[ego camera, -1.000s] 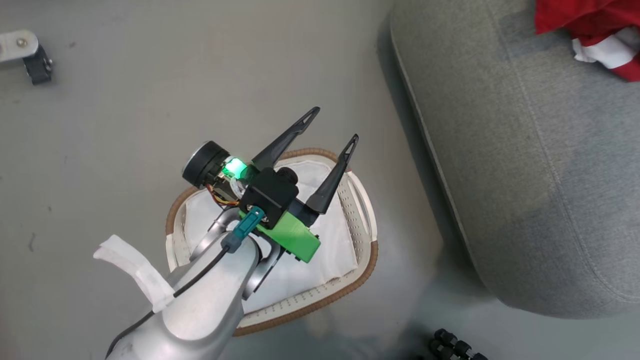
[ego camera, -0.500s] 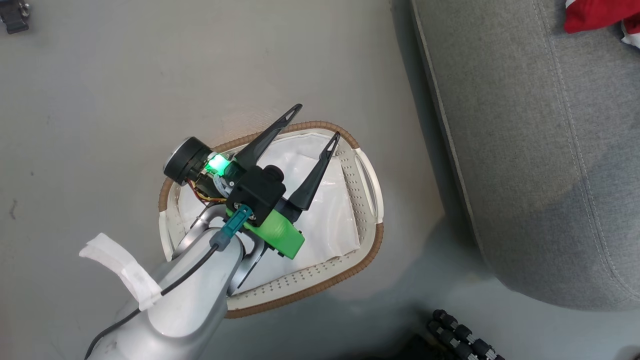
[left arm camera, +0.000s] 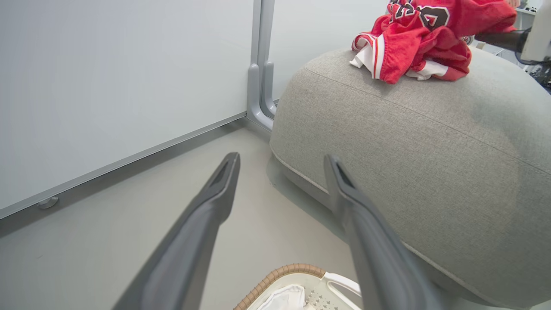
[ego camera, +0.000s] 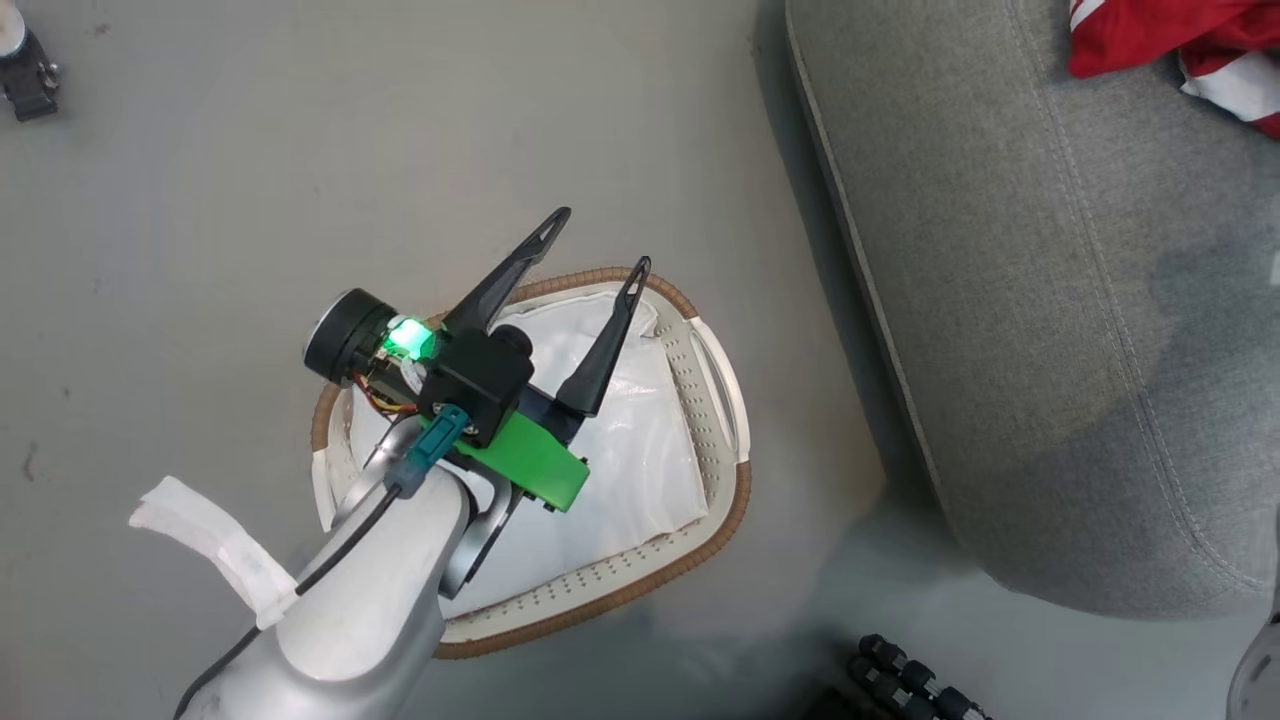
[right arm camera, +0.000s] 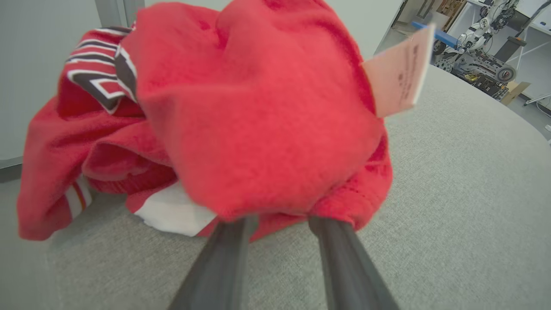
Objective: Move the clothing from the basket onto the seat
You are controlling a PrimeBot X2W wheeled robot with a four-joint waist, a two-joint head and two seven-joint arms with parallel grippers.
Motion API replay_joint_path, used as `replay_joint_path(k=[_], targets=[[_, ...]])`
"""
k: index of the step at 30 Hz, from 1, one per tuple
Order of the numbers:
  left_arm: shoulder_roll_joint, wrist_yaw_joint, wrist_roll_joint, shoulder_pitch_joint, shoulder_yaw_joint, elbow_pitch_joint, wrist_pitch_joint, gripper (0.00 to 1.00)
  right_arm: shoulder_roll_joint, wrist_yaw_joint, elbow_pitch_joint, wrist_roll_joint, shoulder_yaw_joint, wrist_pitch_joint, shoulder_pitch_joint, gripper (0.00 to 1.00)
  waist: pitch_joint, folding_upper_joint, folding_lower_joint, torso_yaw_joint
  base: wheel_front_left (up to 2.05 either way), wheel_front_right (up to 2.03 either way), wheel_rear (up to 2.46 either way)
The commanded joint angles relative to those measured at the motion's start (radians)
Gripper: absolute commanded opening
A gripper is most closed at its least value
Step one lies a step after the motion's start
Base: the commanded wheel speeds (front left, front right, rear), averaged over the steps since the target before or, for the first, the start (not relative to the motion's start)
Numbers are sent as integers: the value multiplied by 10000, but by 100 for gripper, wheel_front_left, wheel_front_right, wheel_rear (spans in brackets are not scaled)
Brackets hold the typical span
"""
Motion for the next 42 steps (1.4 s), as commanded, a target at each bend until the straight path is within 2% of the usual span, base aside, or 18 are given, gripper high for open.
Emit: replay_joint_path(k=[1, 6, 12, 18, 24, 27, 36, 42], targets=[[12, 76, -173, 180, 101, -50, -29, 100, 127, -11, -192, 52, 148, -46, 369, 100, -267, 87, -1, -43, 0, 0, 0], [-187, 155, -473, 494, 377, -20, -40, 100, 475, -11, -590, 381, 578, -47, 1314, 100, -875, 87, -1, -15, 0, 0, 0], [-414, 249, -721, 1041, 976, -249, -31, 100, 702, -11, -1046, 625, 1565, -48, 2408, 100, -1689, 87, -1, 25, 0, 0, 0], [-667, 151, -841, 1692, 1764, -481, -33, 100, 475, -11, -1557, 869, 2293, -48, 2825, 100, -2555, 87, -1, 223, 0, 0, 0], [-1021, 168, -713, 2365, 2727, -685, -34, 100, 156, -11, -2071, 1079, 2734, -49, 2804, 100, -3383, 87, -1, 770, 0, 0, 0], [-1156, 225, -657, 2663, 3194, -705, -34, 100, 193, -11, -2334, 1213, 2968, -49, 2788, 100, -3679, 87, -1, 1064, 0, 0, 0], [-1447, 467, -663, 3464, 4460, -385, -35, 100, 930, -11, -3469, 1550, 3818, -47, 3251, 100, -4430, 87, -1, 2066, 0, 0, 0], [-1516, 321, -745, 4220, 5016, -278, -33, 100, 1400, -11, -4221, 1804, 4710, -49, 4097, 100, -4782, 87, -1, 2561, 0, 0, 0]])
